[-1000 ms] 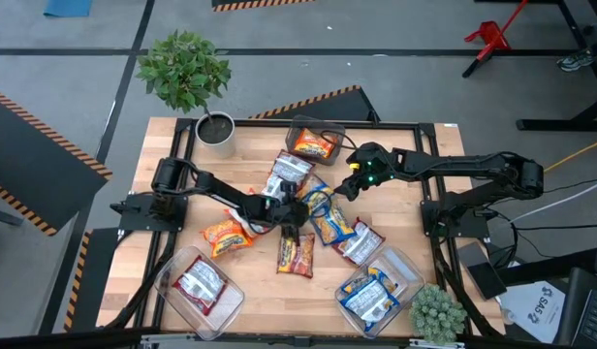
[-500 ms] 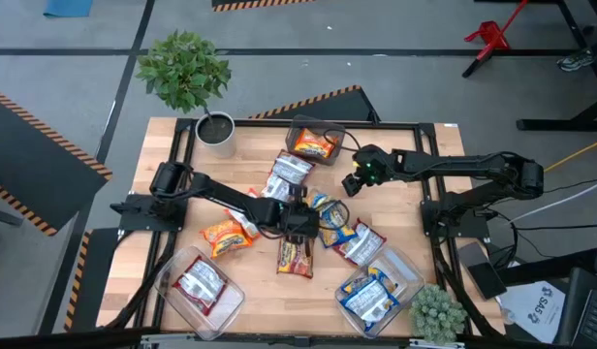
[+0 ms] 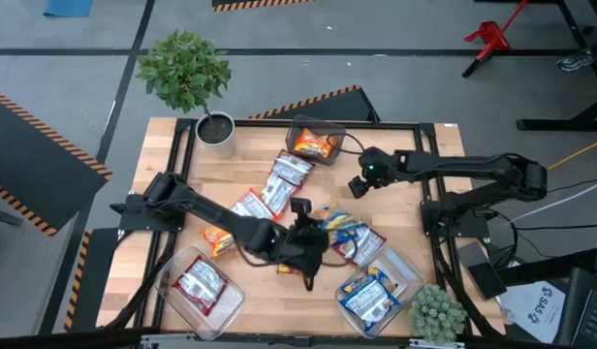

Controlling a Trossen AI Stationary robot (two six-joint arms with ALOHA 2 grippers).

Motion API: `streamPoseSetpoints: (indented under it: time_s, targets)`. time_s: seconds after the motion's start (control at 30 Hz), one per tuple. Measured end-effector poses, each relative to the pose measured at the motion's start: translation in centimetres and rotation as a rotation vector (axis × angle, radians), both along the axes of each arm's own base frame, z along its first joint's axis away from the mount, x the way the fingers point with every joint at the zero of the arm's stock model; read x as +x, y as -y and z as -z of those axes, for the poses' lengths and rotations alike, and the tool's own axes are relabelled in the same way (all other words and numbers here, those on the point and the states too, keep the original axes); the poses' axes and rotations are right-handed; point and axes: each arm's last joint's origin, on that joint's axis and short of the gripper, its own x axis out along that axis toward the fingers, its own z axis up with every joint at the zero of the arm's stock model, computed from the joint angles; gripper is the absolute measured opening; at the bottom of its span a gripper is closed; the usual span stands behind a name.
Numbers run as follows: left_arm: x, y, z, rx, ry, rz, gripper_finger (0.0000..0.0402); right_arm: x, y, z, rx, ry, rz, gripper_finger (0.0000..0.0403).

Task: Sort Maruchan noodles
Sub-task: Put the blue noodle pack into the right transparent bin

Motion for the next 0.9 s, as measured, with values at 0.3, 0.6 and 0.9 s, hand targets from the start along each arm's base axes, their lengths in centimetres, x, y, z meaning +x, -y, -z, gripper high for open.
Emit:
streamPoseSetpoints:
  time_s: [0.3, 0.6, 0.9]
  targets:
    - [0.7, 2.8, -3.4, -0.061, 0.25, 0.052, 0.0, -5.7, -1.7, -6.7, -0.095, 0.292, 0.017, 0.028]
    - [3.7, 4.8, 0.0, -0.122, 0.362, 0.075, 0.0, -13.1, -3.6, -8.2, -0.175, 0.308, 0.18, 0.028]
    - [5.4, 9.0, 0.0, -0.142, 0.452, 0.09, 0.0, -16.0, -4.5, -7.5, -0.126, 0.24, 0.23, 0.028]
